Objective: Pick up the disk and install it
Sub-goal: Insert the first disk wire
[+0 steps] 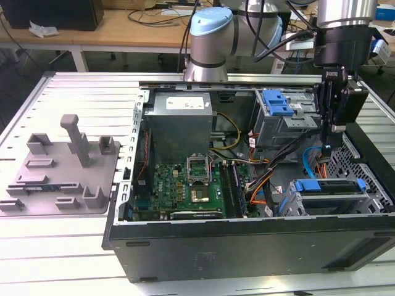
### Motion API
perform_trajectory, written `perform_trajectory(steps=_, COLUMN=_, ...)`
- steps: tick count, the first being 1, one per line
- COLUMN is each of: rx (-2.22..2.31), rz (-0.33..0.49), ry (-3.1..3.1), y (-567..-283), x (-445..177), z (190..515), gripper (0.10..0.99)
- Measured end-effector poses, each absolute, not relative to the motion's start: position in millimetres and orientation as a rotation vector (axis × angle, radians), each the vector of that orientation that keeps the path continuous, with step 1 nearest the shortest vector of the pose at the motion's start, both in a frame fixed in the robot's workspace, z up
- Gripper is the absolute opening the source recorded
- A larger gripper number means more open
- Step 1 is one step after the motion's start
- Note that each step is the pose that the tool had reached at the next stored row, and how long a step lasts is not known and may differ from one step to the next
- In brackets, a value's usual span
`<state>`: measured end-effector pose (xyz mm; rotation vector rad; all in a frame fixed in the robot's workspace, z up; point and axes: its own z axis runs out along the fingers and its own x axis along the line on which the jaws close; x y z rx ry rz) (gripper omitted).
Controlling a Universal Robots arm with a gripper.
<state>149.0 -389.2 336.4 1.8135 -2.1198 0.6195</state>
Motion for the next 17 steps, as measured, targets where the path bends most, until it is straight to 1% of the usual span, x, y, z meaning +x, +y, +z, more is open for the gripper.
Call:
perform_trajectory(steps=6, rx=1.809, rz=0.619, ry=-2.123, y=-389.2, x=149.1, z=335.0, gripper=0.325)
perform_trajectory(steps=7, rx=1.805, rz=0.618, ry=-2.126, y=-389.2, x=149.1, z=334.5, gripper=0.314)
perform_trajectory(steps=8, rx=1.800, rz=0.617, ry=-2.129, y=-389.3, x=149.1, z=334.0, gripper=0.180)
perform_trajectory(steps=9, rx=1.796, rz=0.616, ry=-2.132, y=-389.3, x=149.1, z=333.5, gripper=0.165)
perform_trajectory(steps=15, rx=1.795, rz=0.615, ry=-2.133, y=-389.6, x=149.1, z=333.2, gripper=0.165)
perform_trajectory(steps=17, rx=1.801, rz=0.599, ry=-2.138, y=-394.0, x=149.7, z=333.7, gripper=0.165)
